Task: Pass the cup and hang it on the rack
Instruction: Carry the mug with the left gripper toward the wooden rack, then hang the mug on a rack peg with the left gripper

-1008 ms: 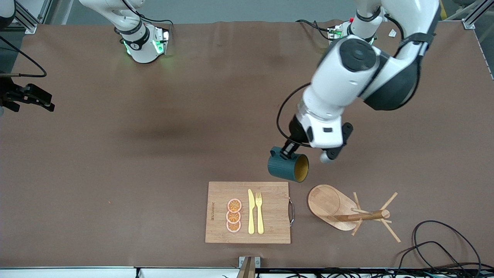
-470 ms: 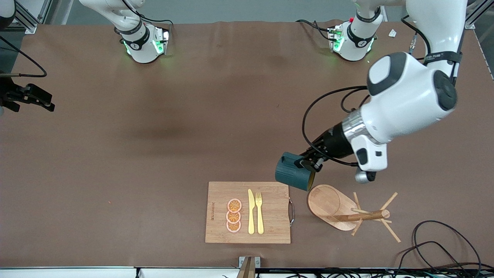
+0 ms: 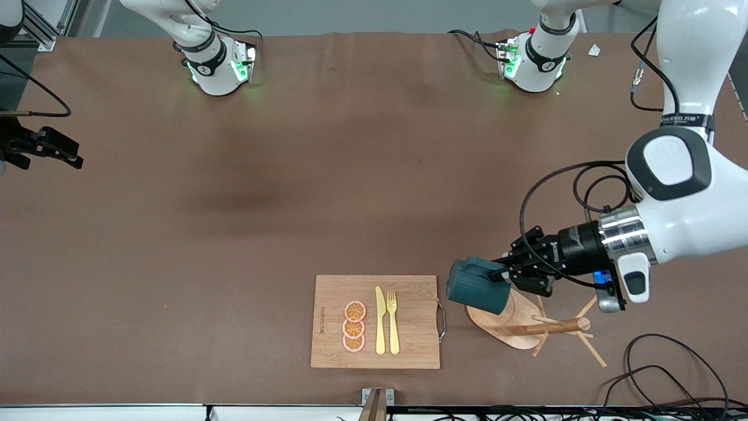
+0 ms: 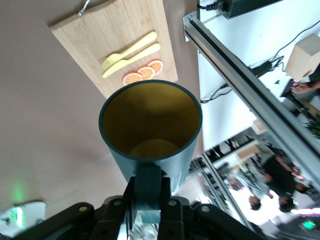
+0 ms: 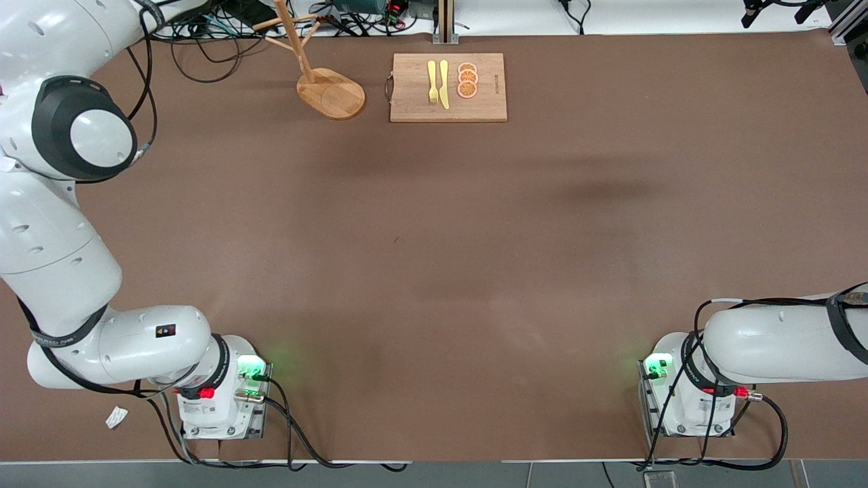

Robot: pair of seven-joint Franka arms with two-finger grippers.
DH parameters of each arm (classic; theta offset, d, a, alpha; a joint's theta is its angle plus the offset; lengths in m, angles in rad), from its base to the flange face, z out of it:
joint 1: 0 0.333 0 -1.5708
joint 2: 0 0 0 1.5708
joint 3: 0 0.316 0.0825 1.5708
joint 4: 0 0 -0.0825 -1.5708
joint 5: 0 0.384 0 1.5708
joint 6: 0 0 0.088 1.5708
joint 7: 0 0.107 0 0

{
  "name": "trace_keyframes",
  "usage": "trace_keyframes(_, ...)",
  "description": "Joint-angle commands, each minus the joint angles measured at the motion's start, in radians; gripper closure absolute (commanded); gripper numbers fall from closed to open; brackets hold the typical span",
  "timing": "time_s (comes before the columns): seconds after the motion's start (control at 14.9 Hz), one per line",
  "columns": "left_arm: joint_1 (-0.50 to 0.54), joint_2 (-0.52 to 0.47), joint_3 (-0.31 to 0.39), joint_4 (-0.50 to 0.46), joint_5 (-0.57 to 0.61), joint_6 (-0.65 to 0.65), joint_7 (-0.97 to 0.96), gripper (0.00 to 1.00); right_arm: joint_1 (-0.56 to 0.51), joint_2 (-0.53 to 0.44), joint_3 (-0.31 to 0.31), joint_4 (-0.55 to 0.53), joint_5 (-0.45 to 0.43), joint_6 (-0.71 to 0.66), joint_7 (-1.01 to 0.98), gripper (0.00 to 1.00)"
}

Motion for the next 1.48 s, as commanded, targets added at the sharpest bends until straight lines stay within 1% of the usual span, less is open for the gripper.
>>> trace_keyframes(0.0, 0.012, 0.033, -0.005, 0.001, -0.127, 0.012, 0.019, 1.0, -0.01, -0.006, 0.009, 0.0, 0.001, -0.014, -0.013, 0.0)
trace_keyframes(0.07, 0.014, 0.04, -0.002, 0.001, -0.145, 0.012, 0.019, 1.0, -0.01, -0.006, 0.009, 0.0, 0.001, -0.017, -0.013, 0.0)
trace_keyframes(0.4, 0.051, 0.085, 0.0, 0.001, -0.147, 0.015, 0.02, 1.0, -0.009, -0.006, 0.009, 0.0, 0.001, -0.017, -0.013, 0.0)
trace_keyframes(0.54, 0.049, 0.09, 0.019, 0.001, -0.147, 0.032, 0.019, 1.0, -0.01, -0.004, 0.009, 0.0, 0.001, -0.017, -0.013, 0.0)
trace_keyframes(1.01, 0.071, 0.105, 0.03, -0.002, -0.136, 0.035, 0.026, 1.0, -0.009, -0.006, 0.009, 0.0, 0.001, -0.02, -0.013, 0.0)
trace_keyframes(1.28, 0.095, 0.105, 0.055, -0.016, -0.136, 0.029, 0.086, 1.0, -0.009, -0.006, 0.009, 0.0, 0.001, -0.021, -0.013, 0.0)
trace_keyframes(1.41, 0.103, 0.106, 0.056, -0.016, -0.135, 0.027, 0.108, 1.0, -0.009, -0.006, 0.009, 0.0, 0.001, -0.021, -0.013, 0.0)
